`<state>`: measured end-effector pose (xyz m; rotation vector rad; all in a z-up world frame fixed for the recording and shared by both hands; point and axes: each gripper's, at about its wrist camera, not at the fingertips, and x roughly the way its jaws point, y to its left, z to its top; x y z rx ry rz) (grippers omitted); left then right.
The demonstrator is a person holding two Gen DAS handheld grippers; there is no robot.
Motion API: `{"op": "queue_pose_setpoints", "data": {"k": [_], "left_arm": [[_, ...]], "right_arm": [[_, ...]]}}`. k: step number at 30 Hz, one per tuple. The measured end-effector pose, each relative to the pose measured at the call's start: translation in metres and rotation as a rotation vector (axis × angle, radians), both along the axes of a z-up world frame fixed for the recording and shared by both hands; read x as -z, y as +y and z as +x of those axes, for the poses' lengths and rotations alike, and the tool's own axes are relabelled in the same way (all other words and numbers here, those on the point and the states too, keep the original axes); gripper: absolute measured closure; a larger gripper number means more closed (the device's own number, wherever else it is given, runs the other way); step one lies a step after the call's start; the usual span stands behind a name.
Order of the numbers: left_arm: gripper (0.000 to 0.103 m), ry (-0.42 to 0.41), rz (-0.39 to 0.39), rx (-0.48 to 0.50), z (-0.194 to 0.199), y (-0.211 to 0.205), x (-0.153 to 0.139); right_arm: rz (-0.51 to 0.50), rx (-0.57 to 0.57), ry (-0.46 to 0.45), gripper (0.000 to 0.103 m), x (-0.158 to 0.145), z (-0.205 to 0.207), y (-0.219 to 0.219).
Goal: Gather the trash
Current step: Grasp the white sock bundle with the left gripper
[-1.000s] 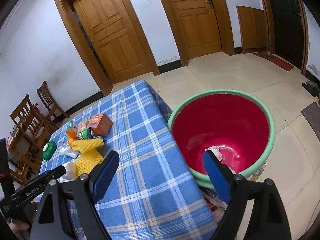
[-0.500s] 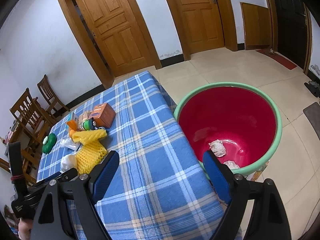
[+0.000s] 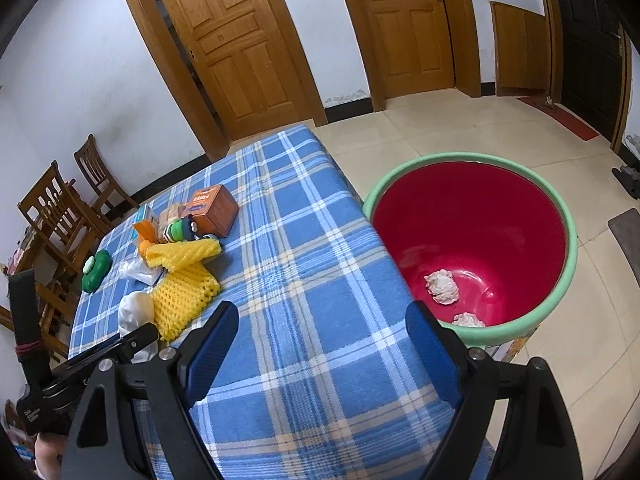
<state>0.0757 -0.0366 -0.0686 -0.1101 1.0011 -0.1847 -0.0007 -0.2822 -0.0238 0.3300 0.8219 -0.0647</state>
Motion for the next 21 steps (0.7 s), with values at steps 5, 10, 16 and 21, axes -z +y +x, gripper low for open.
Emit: {"op": "queue_pose_setpoints", "data": {"k": [5, 10, 16, 21], "left_arm": [[0.061, -0.015, -0.011, -0.004, -0.001, 0.006, -0.005], [0.062, -0.043, -0.017, -0.018, -0.003, 0.015, -0.012], [0.062, -0.071, 0.0, -0.057, -0.005, 0.031, -0.019], [0.062, -0.084, 0.012, -0.106, -0.006, 0.05, -0.021]], "right_arm": [[-0.01, -0.012, 0.005, 0.016, 0.001, 0.003, 0.008], [-0.013, -0.031, 0.016, 0.016, 0.0, 0.01, 0.017], [-0.024, -0.078, 0.022, 0.016, 0.0, 0.02, 0.037], [-0.036, -0.131, 0.032, 0.016, 0.001, 0.033, 0.058]]}}
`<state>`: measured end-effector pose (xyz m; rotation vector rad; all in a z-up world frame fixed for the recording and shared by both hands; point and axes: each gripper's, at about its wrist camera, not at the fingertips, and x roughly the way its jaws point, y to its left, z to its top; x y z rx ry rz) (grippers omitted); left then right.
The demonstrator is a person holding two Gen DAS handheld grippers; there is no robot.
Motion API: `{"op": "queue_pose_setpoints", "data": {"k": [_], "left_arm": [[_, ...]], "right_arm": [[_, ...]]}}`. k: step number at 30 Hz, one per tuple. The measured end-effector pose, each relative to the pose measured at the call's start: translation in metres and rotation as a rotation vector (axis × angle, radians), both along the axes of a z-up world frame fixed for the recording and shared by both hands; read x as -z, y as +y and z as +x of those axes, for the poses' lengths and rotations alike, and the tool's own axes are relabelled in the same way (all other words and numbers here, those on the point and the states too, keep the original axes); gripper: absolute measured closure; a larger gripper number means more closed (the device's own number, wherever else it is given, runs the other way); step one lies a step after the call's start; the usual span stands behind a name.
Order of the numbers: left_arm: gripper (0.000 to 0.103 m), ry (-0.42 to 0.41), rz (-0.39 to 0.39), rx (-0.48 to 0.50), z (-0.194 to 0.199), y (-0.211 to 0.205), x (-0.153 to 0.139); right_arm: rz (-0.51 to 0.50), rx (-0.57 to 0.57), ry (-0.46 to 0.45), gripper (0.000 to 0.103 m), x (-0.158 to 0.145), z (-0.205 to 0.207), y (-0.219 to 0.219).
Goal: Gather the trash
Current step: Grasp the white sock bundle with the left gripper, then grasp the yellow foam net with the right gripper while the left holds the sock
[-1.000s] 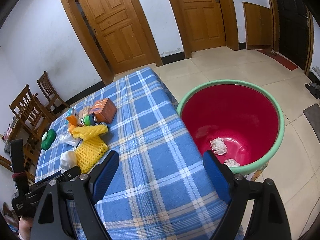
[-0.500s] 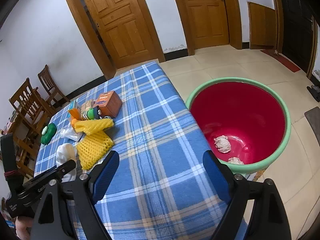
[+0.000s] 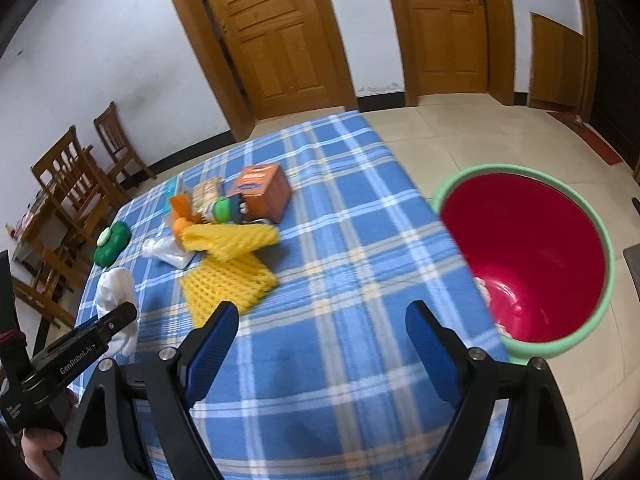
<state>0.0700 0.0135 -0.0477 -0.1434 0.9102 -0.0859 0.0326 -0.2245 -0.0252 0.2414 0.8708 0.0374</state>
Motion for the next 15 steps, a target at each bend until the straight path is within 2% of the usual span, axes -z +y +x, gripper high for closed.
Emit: {"op": "queue_pose_setpoints", "data": {"k": [12, 15], "left_arm": [[0.062, -0.005, 0.007, -0.105, 0.0, 0.04, 0.003], [0.062, -0.002, 0.002, -0.121, 0.002, 0.047, 0.006]], "right_arm": [[-0.044, -0.111, 0.05, 0.016, 0.022, 0.038, 0.048], [-0.053, -0.121, 0.061, 0.02, 0.028, 0.046, 0.055]]}}
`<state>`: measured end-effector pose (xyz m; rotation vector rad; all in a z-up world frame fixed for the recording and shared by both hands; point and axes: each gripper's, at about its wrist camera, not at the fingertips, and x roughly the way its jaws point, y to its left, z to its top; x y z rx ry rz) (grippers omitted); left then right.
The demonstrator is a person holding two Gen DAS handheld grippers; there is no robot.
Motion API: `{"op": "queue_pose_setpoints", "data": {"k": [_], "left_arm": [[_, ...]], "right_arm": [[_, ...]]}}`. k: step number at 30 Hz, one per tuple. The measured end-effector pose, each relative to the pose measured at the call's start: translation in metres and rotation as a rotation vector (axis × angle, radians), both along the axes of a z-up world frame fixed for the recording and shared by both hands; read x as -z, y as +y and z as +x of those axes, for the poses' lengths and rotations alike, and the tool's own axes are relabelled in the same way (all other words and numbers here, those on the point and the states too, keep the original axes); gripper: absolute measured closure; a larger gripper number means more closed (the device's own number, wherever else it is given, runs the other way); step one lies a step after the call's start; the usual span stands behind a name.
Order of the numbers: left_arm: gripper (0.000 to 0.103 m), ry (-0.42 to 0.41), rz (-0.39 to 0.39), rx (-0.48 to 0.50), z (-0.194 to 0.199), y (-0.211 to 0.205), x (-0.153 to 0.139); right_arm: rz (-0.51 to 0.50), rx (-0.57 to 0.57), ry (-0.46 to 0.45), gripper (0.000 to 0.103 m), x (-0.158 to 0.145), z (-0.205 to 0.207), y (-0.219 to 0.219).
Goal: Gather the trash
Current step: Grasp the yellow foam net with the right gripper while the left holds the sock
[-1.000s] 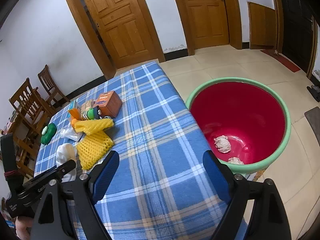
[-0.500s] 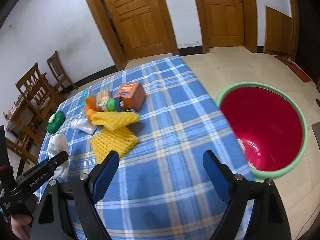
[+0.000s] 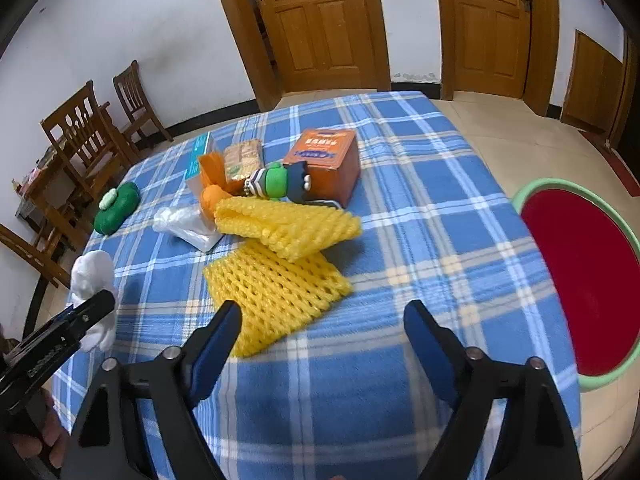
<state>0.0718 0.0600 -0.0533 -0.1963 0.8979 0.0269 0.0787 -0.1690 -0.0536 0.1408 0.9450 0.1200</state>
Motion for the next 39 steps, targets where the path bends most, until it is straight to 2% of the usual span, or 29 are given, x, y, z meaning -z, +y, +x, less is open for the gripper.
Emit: {"op": "queue_pose_setpoints", "data": {"k": [5, 8, 15, 19, 27, 39], "left_arm": [[0.062, 0.007, -0.009, -0.011, 0.002, 0.005, 0.004], [0.062, 0.011, -0.013, -0.009, 0.002, 0.006, 0.005], [0.062, 0.013, -0.018, -0.001, 0.003, 0.003, 0.006], [0.062, 0.004, -0.018, 0.008, 0.001, -0.001, 0.002], [0.062, -0.016, -0.021, 0.027, -0.006, -0.009, -0.009], [0.062, -0.041, -0.052, 0.106, -0.014, -0.036, -0.029]], "right_arm": [[-0.002, -0.007, 0.024, 0.033, 0.01, 0.011, 0.007], [-0.032, -0.019, 0.008, 0.039, 0.012, 0.011, 0.012], [0.008, -0.071, -0.001, 0.073, 0.013, 0.008, 0.017], [0.032, -0.09, -0.005, 0.082, 0.012, 0.0, 0.018], [0.088, -0.085, -0.012, 0.086, 0.003, -0.024, 0.0], [0.137, -0.02, -0.099, 0.087, -0.031, -0.059, -0.037]]}}
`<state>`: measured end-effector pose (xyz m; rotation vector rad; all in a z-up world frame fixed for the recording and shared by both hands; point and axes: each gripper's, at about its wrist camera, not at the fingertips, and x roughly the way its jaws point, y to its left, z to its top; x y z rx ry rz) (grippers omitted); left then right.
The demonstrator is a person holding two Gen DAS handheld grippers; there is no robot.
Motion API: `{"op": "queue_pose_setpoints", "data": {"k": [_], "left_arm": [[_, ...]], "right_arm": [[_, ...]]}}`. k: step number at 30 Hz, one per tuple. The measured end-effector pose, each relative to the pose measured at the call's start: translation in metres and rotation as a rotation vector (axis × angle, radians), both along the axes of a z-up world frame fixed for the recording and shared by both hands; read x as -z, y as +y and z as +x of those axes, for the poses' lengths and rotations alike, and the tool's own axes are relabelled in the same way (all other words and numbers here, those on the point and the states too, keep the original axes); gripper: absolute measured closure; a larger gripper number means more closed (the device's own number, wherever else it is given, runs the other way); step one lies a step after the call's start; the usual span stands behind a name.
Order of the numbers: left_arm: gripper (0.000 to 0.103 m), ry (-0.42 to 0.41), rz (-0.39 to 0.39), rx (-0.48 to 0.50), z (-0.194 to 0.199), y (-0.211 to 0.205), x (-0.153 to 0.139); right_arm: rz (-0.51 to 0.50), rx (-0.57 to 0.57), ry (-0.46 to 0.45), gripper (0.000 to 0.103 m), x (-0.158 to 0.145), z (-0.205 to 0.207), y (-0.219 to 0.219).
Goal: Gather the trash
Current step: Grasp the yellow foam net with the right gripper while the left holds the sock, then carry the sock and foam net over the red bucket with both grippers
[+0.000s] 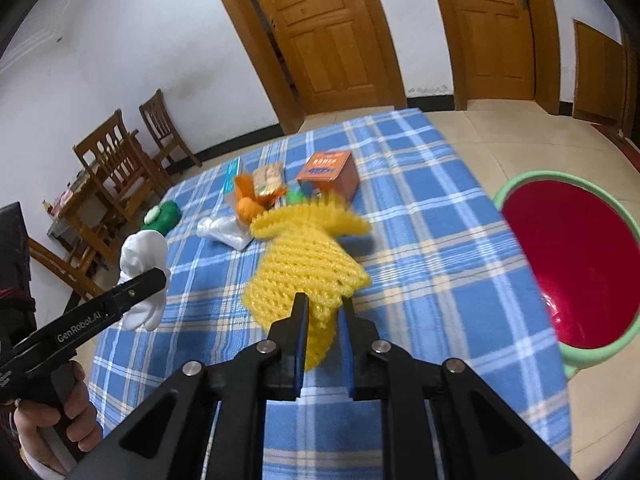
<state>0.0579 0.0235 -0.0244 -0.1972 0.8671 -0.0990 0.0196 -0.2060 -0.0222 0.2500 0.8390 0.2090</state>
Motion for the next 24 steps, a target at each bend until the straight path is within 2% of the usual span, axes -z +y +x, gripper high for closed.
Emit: {"op": "queue_pose_setpoints", "data": {"k": [11, 24], "left_arm": [[0.062, -0.014, -0.028, 0.096, 0.002, -0.037, -0.018], [0.062, -0.031, -0.022, 0.214, 0.009, -0.094, -0.035]], "right_arm": [[0.032, 0.102, -0.083, 0.087, -0.028, -0.022, -0.047], [0.056, 0.275, -0.104, 0.087, -0.035, -0.031, -0.107]]}}
